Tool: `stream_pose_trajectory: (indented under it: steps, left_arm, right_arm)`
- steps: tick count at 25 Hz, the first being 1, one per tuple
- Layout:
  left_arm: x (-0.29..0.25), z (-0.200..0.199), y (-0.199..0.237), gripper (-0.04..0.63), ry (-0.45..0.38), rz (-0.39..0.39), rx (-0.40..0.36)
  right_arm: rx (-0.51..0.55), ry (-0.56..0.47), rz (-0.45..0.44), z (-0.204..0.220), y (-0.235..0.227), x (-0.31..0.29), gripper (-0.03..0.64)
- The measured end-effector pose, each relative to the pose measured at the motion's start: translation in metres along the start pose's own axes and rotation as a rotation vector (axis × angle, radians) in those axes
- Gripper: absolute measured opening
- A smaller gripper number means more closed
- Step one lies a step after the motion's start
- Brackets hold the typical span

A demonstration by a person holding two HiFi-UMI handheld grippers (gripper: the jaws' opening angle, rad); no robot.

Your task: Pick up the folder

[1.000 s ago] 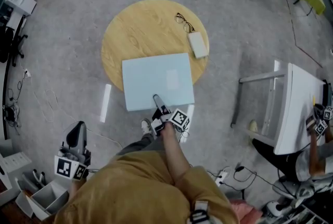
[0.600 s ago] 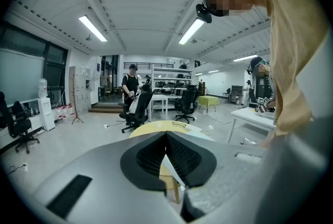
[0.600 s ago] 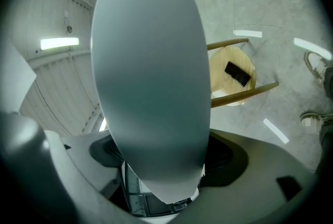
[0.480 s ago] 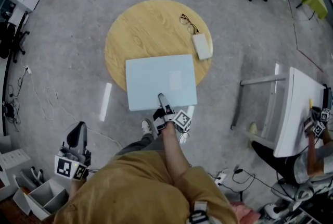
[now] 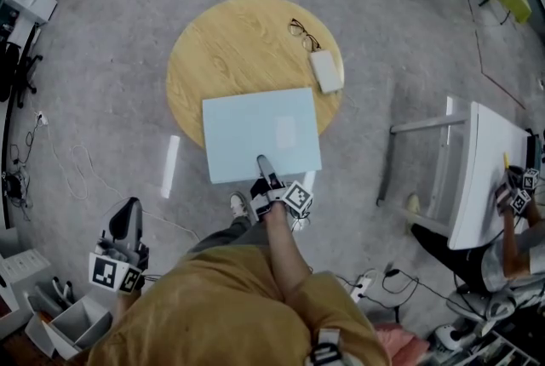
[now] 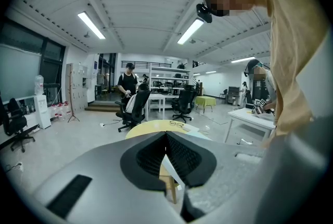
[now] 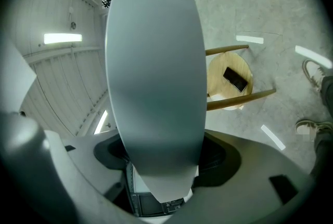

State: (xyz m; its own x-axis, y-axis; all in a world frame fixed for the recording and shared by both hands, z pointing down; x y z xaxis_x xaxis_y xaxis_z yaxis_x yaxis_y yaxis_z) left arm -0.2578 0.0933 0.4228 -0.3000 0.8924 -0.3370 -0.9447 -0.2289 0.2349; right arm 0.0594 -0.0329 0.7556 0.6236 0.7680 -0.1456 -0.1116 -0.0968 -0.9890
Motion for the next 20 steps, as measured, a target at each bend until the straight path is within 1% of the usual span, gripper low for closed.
stream_pose_trajectory:
  steps: [4, 7, 10, 13, 18, 20]
  left_arm:
    - [-0.004, 0.0, 0.003, 0.003, -0.003, 0.023, 0.011]
    - [-0.013, 0.003, 0.002, 0.003, -0.011, 0.053, 0.021]
    - [-0.02, 0.004, -0.001, 0.003, -0.024, 0.081, 0.029]
    - [-0.022, 0.004, -0.001, 0.003, -0.034, 0.097, 0.035]
    - [-0.021, 0.0, -0.001, 0.003, -0.046, 0.101, 0.032]
    - [-0.021, -0.001, 0.0, 0.003, -0.051, 0.1, 0.03]
  right_arm:
    - [0.018, -0.001, 0.021, 0.003, 0.0, 0.017, 0.327]
    - [0.055, 0.008, 0.044, -0.002, 0.005, 0.025, 0.314]
    - [0.083, 0.006, 0.032, -0.01, 0.019, 0.028, 0.288]
    - [0.113, -0.004, 0.031, -0.018, 0.025, 0.029, 0.279]
    - [0.17, -0.02, 0.02, -0.028, 0.033, 0.03, 0.27]
    - [0.186, -0.02, 0.003, -0.031, 0.038, 0.026, 0.27]
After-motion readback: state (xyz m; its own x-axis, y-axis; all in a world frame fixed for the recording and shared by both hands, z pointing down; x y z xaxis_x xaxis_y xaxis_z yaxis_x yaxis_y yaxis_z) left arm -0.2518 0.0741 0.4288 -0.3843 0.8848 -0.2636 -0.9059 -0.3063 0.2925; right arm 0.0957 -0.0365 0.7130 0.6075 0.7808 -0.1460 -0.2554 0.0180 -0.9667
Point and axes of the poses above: the fingertips, and each gripper's own axes: x backward along the fingers, y to its left, z out of its underside, the point moved 9 cm from there along x, backward along the fingers, and after that the axes turned 11 degrees about x, right-handed, at the moved point
